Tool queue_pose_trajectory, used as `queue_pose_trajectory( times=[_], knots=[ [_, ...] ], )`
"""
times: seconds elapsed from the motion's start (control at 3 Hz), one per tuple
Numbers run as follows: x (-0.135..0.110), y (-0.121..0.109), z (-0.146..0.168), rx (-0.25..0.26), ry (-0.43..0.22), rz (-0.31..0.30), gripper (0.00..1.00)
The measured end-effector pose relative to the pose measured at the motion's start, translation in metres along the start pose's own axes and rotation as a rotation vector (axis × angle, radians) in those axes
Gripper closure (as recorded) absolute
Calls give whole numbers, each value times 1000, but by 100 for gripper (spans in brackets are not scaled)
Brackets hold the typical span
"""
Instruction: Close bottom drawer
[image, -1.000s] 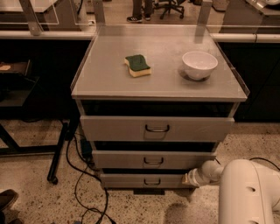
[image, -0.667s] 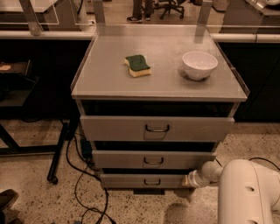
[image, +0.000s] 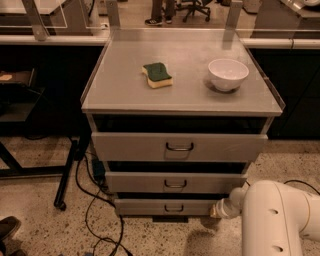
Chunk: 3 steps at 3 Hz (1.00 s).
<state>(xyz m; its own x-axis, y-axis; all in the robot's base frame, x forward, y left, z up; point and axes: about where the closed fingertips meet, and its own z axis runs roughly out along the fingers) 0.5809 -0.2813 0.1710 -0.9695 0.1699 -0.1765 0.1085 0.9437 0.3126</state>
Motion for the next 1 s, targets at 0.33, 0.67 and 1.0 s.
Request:
queue_pose_trajectory(
  times=[0.33,0.67,1.0],
  knots=[
    [-4,2,1,0,-13,7,100],
    [-5,3,1,-2,-17,9,100],
    [-22,12,-1,-22,-62,27,100]
  ],
)
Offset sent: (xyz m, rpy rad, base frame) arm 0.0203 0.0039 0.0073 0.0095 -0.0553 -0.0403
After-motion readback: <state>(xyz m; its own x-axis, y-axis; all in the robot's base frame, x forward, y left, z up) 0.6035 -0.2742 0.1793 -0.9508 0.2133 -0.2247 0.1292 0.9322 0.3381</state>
